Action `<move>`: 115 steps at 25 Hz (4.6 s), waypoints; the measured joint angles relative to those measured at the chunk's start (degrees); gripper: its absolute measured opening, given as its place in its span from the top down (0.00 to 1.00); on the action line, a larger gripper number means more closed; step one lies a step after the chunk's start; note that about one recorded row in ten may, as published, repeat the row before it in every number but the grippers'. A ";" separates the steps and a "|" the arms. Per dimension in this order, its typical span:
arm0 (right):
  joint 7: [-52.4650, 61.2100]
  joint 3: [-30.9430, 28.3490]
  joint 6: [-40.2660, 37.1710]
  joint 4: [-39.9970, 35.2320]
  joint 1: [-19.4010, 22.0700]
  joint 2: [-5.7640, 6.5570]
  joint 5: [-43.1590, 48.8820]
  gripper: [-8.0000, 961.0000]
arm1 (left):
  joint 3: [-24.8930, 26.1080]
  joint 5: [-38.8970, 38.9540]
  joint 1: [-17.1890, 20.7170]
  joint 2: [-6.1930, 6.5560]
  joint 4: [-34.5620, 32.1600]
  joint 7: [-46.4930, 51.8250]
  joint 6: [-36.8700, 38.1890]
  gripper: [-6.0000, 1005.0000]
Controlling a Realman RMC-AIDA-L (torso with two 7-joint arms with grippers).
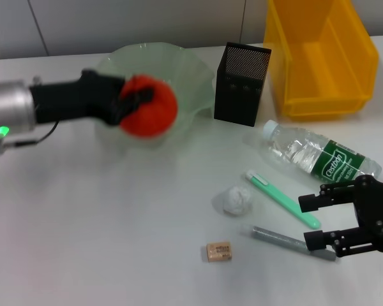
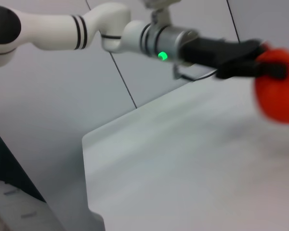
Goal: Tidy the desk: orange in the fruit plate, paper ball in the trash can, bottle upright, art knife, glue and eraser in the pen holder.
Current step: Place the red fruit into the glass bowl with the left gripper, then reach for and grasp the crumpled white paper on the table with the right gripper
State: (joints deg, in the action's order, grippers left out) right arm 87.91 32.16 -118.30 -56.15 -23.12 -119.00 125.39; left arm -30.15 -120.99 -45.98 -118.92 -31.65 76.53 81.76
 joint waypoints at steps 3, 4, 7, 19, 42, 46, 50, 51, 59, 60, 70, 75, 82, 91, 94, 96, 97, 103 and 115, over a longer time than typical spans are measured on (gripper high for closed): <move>-0.01 0.00 0.07 0.60 -0.02 0.00 -0.06 0.28 | -0.08 0.75 -2.46 -0.05 1.72 0.39 -4.43 0.86; -0.02 0.00 0.12 0.95 -0.08 0.00 -0.06 0.28 | -0.08 1.14 -3.54 -0.07 2.57 0.54 -6.67 0.87; -0.02 0.04 0.23 1.95 -0.41 0.00 0.11 0.28 | -0.13 2.87 -6.46 -0.18 5.51 0.42 -13.70 0.90; -0.02 0.14 1.02 2.63 -0.76 0.13 0.23 0.28 | -9.93 11.46 -9.01 -0.28 9.78 -1.50 -26.58 0.94; 0.21 0.65 1.06 1.93 0.36 0.15 -0.01 0.28 | -26.96 29.26 -2.34 -0.13 5.29 -2.06 -29.05 0.34; 3.18 0.53 1.00 -1.20 0.09 0.18 -0.07 0.28 | -27.10 29.20 3.96 0.27 -1.00 -0.30 -14.19 0.20; 8.93 1.39 1.46 -6.76 -1.31 0.13 0.11 0.28 | -28.33 28.82 12.32 0.63 -5.72 -0.21 -2.14 0.14; 8.93 1.39 1.46 -6.76 -1.31 0.13 0.11 0.28 | -28.33 28.82 12.32 0.63 -5.72 -0.21 -2.14 0.14; 22.84 9.14 2.78 -18.15 -4.70 0.17 3.32 0.28 | -30.08 27.14 24.42 1.56 -9.00 -4.57 12.73 0.14; 26.88 12.32 3.43 -20.42 -6.21 0.22 6.33 0.28 | -29.94 26.38 26.48 1.97 -9.03 -5.12 15.34 0.14; 40.42 24.66 4.57 -23.35 -12.15 0.15 16.01 0.28 | -29.60 25.79 30.52 2.85 -8.32 -8.99 18.70 0.14; 43.93 32.24 6.81 -23.12 -14.64 0.09 18.11 0.28 | -29.60 25.79 30.53 2.88 -8.07 -9.41 18.66 0.14; 50.80 44.77 14.55 -21.05 -19.63 -0.08 26.54 0.28 | -29.62 25.74 30.83 2.43 -7.06 -11.96 18.81 0.14; 50.78 50.94 24.53 -6.71 -26.05 -0.41 23.21 0.28 | -29.62 25.71 31.06 1.77 -6.99 -13.22 17.90 0.14; 50.30 51.86 26.87 -4.94 -26.51 -0.38 22.10 0.28 | -29.70 25.71 31.28 1.77 -6.92 -13.30 17.84 0.14; 50.07 52.68 28.28 -3.44 -26.93 -0.39 21.76 0.28 | -29.75 25.71 31.35 1.85 -6.81 -13.37 17.78 0.14; 50.02 53.08 28.95 -2.37 -27.34 -0.39 21.56 0.28 | -29.72 25.72 31.42 2.03 -6.54 -13.50 17.71 0.14; 49.25 54.77 31.65 1.91 -28.93 -0.55 19.22 0.28 | -29.63 25.72 31.51 2.20 -5.51 -14.12 17.70 0.14; 50.12 57.63 34.82 7.68 -31.57 -0.62 18.84 0.35 | -29.62 25.72 32.03 2.19 -5.42 -14.03 18.02 0.14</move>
State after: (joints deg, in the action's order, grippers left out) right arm 138.03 89.79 -83.48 -48.47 -54.69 -119.62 144.23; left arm -59.76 -95.27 -13.95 -116.74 -37.07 62.50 99.78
